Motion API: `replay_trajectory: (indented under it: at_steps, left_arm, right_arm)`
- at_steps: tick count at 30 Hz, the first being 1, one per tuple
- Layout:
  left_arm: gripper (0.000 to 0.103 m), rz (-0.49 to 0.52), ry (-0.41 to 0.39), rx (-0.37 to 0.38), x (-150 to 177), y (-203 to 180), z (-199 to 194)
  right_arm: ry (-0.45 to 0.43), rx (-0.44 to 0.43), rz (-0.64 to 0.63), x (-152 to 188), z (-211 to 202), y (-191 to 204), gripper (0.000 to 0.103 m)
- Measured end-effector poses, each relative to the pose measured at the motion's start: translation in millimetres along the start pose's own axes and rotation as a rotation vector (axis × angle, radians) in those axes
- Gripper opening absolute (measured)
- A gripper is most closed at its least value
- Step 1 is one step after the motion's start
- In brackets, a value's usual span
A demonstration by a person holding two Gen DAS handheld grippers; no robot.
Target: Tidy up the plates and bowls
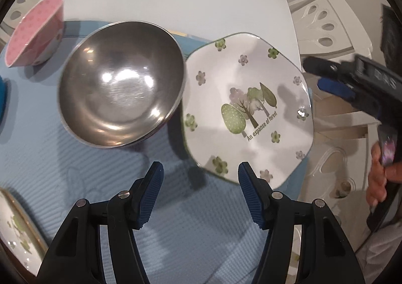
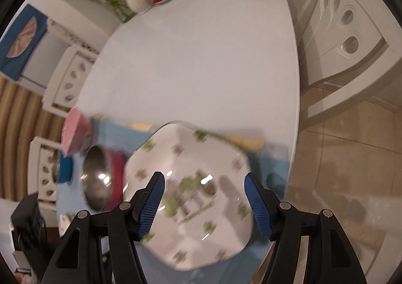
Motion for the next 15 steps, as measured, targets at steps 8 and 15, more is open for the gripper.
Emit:
replay_trajectory:
  at_steps: [8, 15]
  left_arm:
    - [0.06, -0.009, 0.004, 0.006, -9.3, -0.5, 21.6]
    - [0.05, 0.008, 0.015, 0.026, -14.2, -6.0, 36.8]
  right_arm:
    - [0.05, 0.013, 0.001, -21.5, 39.2, -13.8, 0.064]
    - [0.091, -0.009, -0.038, -27.7, 60.0, -11.0, 0.053]
Point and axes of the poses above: each gripper's, at about its wrist camera, not at the fingertips, and z roughly the way its jaws point, y to its left, x to its underside, the point moved 2 cm from there along z, roughly the way its jaws point, and after that the axes turned 1 degree about z, right-handed, at the moved point
